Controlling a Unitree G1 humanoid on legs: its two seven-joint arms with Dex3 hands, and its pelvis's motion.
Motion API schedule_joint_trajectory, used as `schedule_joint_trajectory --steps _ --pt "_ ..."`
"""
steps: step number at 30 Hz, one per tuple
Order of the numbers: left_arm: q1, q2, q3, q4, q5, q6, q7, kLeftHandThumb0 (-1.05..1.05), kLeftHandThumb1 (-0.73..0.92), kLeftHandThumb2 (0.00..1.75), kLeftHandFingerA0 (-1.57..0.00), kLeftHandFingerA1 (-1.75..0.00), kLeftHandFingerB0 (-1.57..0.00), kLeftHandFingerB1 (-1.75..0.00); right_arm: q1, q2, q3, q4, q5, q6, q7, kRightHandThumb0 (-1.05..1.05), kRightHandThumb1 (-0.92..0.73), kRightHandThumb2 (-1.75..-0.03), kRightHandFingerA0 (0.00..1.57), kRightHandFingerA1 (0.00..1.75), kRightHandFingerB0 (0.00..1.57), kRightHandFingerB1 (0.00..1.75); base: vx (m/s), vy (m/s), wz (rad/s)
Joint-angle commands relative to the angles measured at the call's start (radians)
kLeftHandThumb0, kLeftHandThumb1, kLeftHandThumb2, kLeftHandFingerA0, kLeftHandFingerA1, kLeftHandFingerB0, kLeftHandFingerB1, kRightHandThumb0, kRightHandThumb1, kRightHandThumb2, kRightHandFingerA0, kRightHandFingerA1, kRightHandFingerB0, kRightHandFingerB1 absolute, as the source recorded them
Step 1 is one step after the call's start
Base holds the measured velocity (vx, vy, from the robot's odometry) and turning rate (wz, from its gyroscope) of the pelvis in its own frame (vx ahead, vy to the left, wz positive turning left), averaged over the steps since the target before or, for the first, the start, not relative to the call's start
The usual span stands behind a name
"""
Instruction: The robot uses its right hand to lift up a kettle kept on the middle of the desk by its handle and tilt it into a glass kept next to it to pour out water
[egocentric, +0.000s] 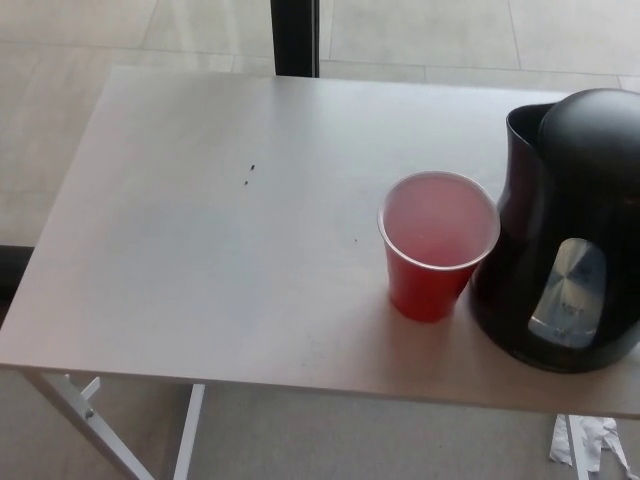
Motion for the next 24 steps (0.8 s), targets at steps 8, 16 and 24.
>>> schedule_joint_trajectory --steps 8,16,24 --pt "-0.019 0.026 -0.012 -0.001 0.017 0.024 0.038 -0.73 0.88 0.66 -0.63 -0.59 -0.39 -0.54 -0.065 0.018 0.023 -0.011 -0.196 -0.318 -0.172 -0.08 -0.45 -1.29 0.91 1.75 0.79 1.55 0.00 0.000 0.00" --pt "-0.025 0.027 -0.004 -0.038 0.004 0.046 0.034 -0.66 0.69 1.06 -0.53 -0.66 -0.36 -0.61 -0.146 0.021 0.020 0.068 -0.177 -0.417 -0.167 -0.06 -0.49 -1.17 1.22 1.42 1.04 1.28 0.00 0.000 0.00" --pt "-0.034 0.035 -0.012 -0.029 0.017 0.046 0.042 -0.69 0.69 1.08 -0.57 -0.67 -0.37 -0.61 -0.205 -0.002 0.020 0.073 -0.161 -0.398 -0.135 -0.04 -0.51 -1.14 1.21 1.40 1.01 1.25 0.00 0.000 0.00"
